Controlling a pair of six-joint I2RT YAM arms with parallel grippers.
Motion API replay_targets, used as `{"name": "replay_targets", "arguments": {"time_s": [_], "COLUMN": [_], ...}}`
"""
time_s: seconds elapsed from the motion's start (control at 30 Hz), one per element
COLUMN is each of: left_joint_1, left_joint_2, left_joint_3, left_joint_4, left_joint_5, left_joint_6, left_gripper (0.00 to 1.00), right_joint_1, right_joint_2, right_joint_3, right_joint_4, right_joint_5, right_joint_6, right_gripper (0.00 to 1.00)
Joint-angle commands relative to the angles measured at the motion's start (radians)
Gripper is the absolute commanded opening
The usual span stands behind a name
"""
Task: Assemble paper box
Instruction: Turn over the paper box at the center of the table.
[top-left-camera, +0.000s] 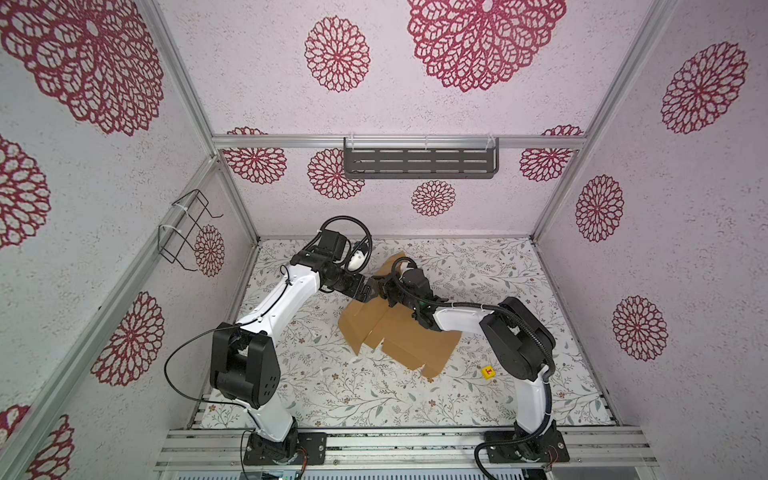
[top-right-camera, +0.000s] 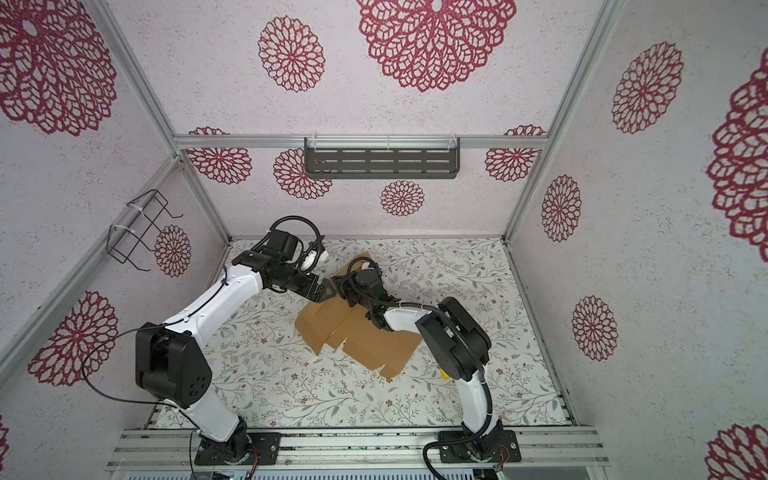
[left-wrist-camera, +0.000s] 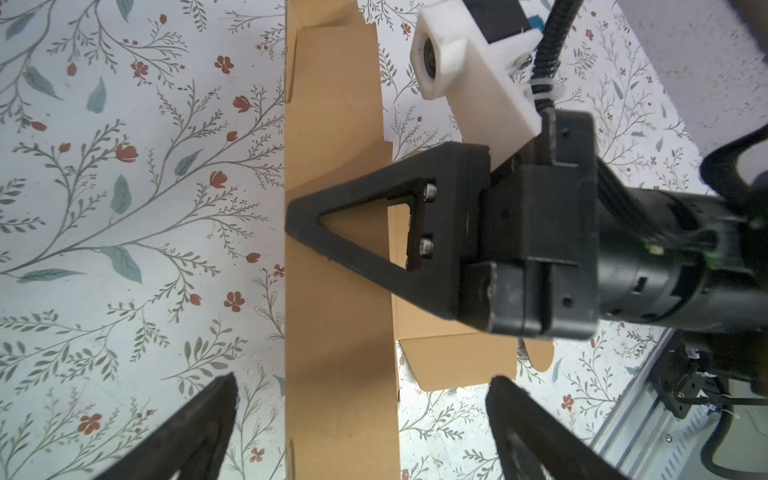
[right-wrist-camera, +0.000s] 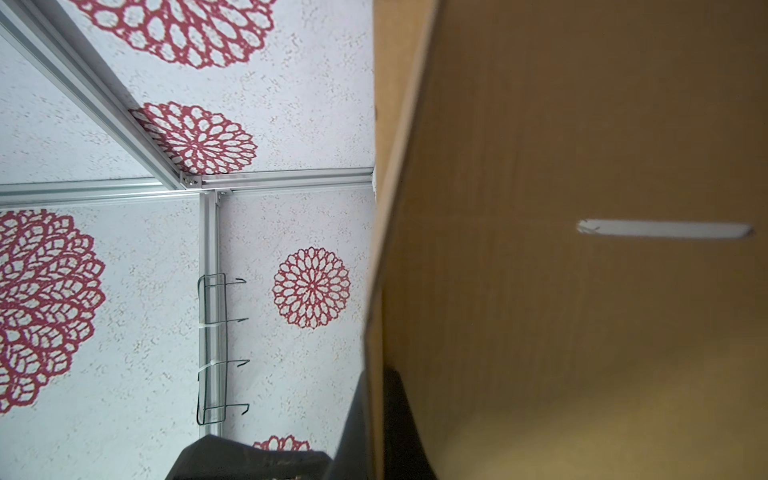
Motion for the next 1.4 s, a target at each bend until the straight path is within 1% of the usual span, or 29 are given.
{"name": "replay_targets", "arguments": {"time_s": [0.0,0.1,0.27,0.4,0.5,0.63,0.77,0.87,0.93,1.0,1.07,1.23,1.37], "left_joint_1": [-0.005,-0.011,-0.046,-0.059,-0.06,-0.061,-0.061,-0.062,-0.062,-0.061,-0.062,-0.062,-0.063], "left_joint_2": [0.002,-0.004,0.001,0.013,0.017,0.025,0.027,0.026,0.027,0.024,0.022,0.026,0.022], "left_joint_3": [-0.022,-0.039,-0.046,-0.046,-0.048,-0.05,-0.048,-0.051,-0.053,-0.054,-0.056,-0.062,-0.063], "left_joint_4": [-0.002,0.009,0.006,0.009,0.015,0.017,0.017,0.023,0.024,0.025,0.027,0.032,0.031], "left_joint_5": [-0.039,-0.049,-0.078,-0.091,-0.093,-0.094,-0.108,-0.123,-0.125,-0.131,-0.144,-0.159,-0.17], "left_joint_6": [0.024,0.033,0.03,0.021,0.01,0.007,0.008,0.006,0.005,0.003,0.004,0.001,0.007], "left_gripper": [1.0,0.95,0.95,0.91,0.86,0.83,0.75,0.73,0.7,0.69,0.64,0.59,0.52], "right_joint_1": [-0.005,-0.007,-0.009,-0.009,-0.009,-0.009,-0.009,-0.009,-0.009,-0.009,-0.009,-0.01,-0.013], "right_joint_2": [-0.022,-0.029,-0.03,-0.035,-0.035,-0.033,-0.032,-0.035,-0.035,-0.035,-0.036,-0.042,-0.046], "right_joint_3": [0.02,0.022,0.024,0.017,0.017,0.024,0.028,0.03,0.032,0.033,0.035,0.036,0.033], "right_joint_4": [0.035,0.025,0.015,0.016,0.017,0.02,0.023,0.022,0.022,0.022,0.021,0.021,0.024], "right_joint_5": [-0.044,-0.06,-0.066,-0.062,-0.063,-0.066,-0.068,-0.069,-0.069,-0.071,-0.074,-0.077,-0.08], "right_joint_6": [-0.029,-0.041,-0.047,-0.042,-0.043,-0.045,-0.045,-0.045,-0.045,-0.045,-0.045,-0.048,-0.047], "right_gripper": [0.05,0.05,0.05,0.06,0.06,0.06,0.07,0.07,0.07,0.09,0.12,0.18,0.22]}}
